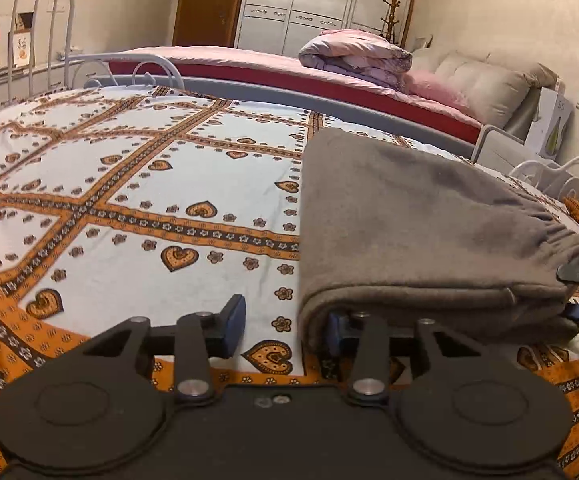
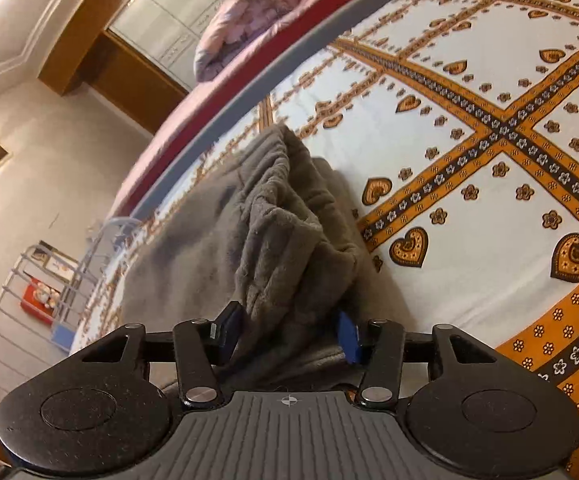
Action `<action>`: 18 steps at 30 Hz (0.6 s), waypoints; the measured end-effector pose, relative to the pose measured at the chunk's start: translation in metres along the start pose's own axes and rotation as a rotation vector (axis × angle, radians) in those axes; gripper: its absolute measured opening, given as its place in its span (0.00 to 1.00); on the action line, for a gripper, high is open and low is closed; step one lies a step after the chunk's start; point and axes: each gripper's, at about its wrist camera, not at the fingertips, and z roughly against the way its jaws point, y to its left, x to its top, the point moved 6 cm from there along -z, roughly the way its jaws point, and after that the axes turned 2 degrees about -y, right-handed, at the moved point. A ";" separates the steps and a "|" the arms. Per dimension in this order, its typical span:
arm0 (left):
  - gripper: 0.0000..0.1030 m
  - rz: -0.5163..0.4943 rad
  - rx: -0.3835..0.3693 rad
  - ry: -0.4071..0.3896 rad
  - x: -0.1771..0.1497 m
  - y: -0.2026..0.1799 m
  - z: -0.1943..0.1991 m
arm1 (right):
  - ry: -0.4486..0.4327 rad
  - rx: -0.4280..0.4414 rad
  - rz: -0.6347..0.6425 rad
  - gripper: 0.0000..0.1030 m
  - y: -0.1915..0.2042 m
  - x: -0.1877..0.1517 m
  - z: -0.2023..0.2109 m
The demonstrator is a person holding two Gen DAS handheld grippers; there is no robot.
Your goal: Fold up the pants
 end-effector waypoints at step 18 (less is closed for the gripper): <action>0.36 0.007 0.017 -0.048 0.006 0.003 -0.005 | 0.014 -0.014 -0.003 0.33 0.006 0.006 -0.010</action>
